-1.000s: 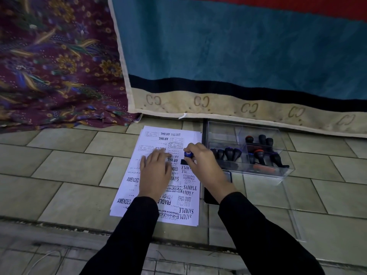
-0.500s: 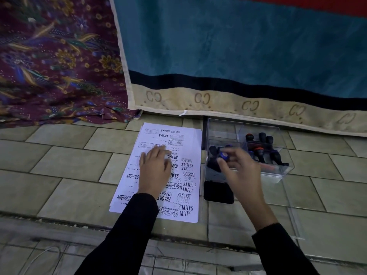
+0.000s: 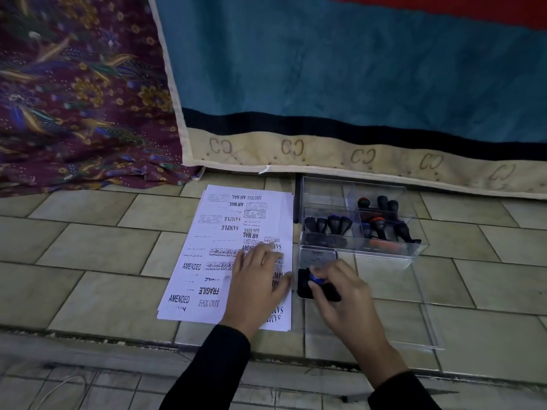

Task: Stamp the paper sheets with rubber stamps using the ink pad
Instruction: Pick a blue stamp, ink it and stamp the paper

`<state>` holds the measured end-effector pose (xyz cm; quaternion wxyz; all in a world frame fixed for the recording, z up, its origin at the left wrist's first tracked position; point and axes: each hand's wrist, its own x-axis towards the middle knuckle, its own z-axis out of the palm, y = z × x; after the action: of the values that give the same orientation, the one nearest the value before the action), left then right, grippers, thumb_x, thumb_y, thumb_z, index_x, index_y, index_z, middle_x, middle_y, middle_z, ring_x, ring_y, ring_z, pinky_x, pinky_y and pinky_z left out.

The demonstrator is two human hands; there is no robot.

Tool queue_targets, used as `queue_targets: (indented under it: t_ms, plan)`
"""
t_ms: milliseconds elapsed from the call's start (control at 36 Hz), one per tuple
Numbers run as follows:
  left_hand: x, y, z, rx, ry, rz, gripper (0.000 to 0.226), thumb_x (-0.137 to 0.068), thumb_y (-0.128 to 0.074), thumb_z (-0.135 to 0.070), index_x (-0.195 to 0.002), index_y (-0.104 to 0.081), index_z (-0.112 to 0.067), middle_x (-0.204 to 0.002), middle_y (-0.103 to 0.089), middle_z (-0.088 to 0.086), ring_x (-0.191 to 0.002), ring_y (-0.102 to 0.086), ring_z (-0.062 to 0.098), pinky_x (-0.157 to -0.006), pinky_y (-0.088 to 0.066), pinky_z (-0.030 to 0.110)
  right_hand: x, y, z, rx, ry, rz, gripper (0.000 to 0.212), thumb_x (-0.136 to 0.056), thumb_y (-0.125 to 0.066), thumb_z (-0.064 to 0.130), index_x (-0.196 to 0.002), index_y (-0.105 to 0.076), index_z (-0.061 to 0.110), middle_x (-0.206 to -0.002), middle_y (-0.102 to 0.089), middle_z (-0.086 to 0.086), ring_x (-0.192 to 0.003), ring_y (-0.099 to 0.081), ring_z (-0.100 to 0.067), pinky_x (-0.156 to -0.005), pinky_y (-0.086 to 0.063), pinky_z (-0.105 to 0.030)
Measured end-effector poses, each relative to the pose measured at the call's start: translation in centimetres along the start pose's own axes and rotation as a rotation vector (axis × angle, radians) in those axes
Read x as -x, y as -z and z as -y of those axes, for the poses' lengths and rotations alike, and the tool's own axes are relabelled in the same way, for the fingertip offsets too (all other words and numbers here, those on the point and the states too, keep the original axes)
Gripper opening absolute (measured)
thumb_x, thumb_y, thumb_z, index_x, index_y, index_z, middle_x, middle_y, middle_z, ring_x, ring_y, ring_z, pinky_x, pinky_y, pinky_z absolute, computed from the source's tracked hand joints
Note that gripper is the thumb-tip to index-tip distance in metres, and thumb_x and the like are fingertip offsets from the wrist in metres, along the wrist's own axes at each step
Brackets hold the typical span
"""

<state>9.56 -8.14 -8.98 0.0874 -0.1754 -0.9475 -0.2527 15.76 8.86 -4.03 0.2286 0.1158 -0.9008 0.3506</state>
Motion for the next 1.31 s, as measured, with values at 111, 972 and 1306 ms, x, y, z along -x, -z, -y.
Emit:
queue_targets:
  t_ms: [111,972,1306]
  plan:
    - [0.0,0.0,0.1,-0.002,0.002,0.011,0.052,-0.082,-0.037,-0.057,-0.122,-0.053,-0.028,-0.139,-0.044,-0.010,-0.135,-0.031,0.010,-0.116,-0.012,0.043,0.1,-0.2,0.0,0.007,-0.018,-0.026,0.014,-0.078,-0.070,0.000,-0.088,-0.065,0.007,-0.086,-0.060,0.001,-0.082,-0.055,0.000,-0.076,-0.045,-0.010]
    - [-4.7,1.5,5.0,-0.027,0.189,-0.077,0.030,-0.095,-0.043,-0.020,-0.124,-0.053,-0.021,-0.143,-0.044,-0.001,-0.139,-0.028,0.017,-0.116,-0.012,0.045,-12.2,-6.0,-1.0,-0.030,-0.036,0.117,0.011,-0.083,-0.064,0.004,-0.092,-0.059,0.005,-0.094,-0.062,-0.012,-0.080,-0.062,-0.023,-0.074,-0.054,-0.040]
    - [-4.8,1.2,5.3,-0.031,0.174,-0.114,0.029,-0.093,-0.044,-0.020,-0.120,-0.054,-0.022,-0.141,-0.047,-0.002,-0.136,-0.033,0.016,-0.115,-0.014,0.044,-12.0,-7.4,-1.6,0.031,-0.036,0.187,0.013,-0.084,-0.064,0.005,-0.096,-0.060,0.006,-0.095,-0.060,-0.011,-0.077,-0.063,-0.025,-0.072,-0.054,-0.040]
